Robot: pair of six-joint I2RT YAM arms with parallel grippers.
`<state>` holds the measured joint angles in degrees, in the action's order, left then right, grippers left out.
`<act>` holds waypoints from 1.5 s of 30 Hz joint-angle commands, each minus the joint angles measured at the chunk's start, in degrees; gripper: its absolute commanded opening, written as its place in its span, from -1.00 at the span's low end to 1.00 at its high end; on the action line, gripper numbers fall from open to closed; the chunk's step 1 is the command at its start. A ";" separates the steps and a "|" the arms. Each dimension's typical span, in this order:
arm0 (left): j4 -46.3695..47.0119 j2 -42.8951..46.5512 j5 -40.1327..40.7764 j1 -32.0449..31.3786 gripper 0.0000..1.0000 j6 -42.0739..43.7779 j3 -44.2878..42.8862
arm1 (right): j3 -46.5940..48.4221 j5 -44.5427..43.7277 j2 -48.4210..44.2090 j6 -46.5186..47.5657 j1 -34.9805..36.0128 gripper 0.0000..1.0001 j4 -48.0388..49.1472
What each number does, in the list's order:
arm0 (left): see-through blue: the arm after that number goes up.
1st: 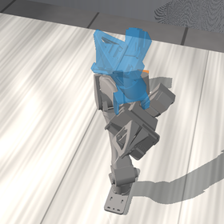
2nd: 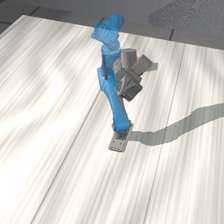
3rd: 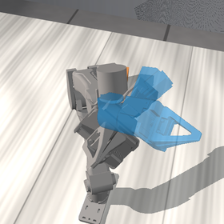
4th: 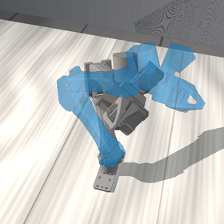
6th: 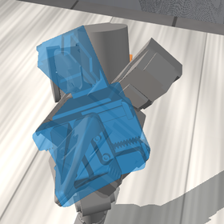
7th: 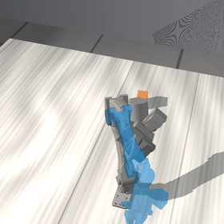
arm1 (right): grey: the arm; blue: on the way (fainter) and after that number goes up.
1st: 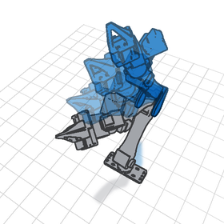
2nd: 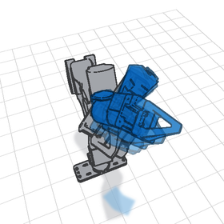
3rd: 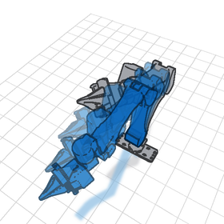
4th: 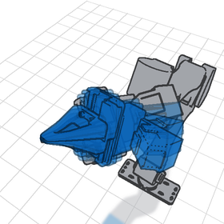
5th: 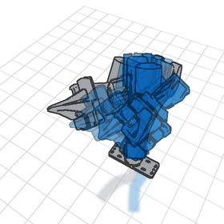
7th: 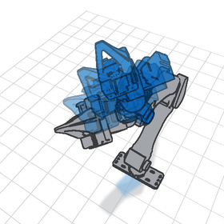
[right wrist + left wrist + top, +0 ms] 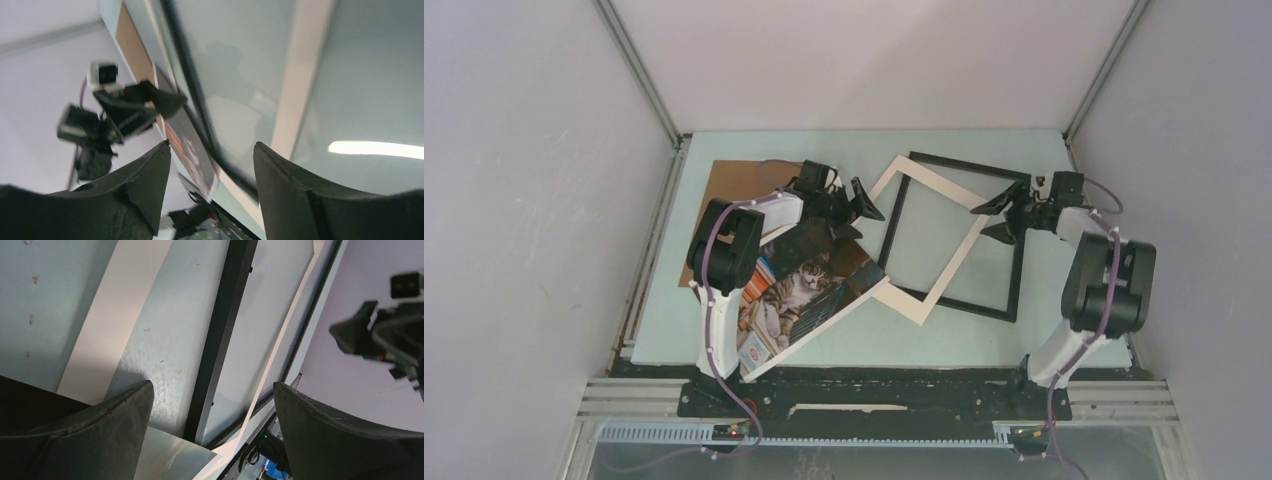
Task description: Put the photo into the frame
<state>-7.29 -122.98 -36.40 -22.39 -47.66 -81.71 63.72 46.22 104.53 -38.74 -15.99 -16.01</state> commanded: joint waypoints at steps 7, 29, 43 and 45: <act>4.34 1.95 -1.28 -0.25 0.99 -2.26 2.82 | -18.11 -3.20 -18.89 4.87 10.11 0.50 4.36; 4.93 3.69 -2.06 -0.30 0.99 -2.43 3.66 | -31.26 0.37 -9.11 -4.84 11.93 0.16 27.30; 4.77 10.31 -2.20 -0.61 1.00 -2.22 3.99 | -30.90 2.46 -12.96 -13.02 9.82 -0.86 40.04; 3.01 12.41 -1.74 -0.54 1.00 -1.02 3.30 | -27.33 4.02 -14.18 -7.12 7.86 -1.00 30.68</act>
<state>-3.95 -118.26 -37.85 -22.65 -50.00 -78.41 29.91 47.37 94.00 -53.54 -4.75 23.79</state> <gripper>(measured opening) 0.996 0.052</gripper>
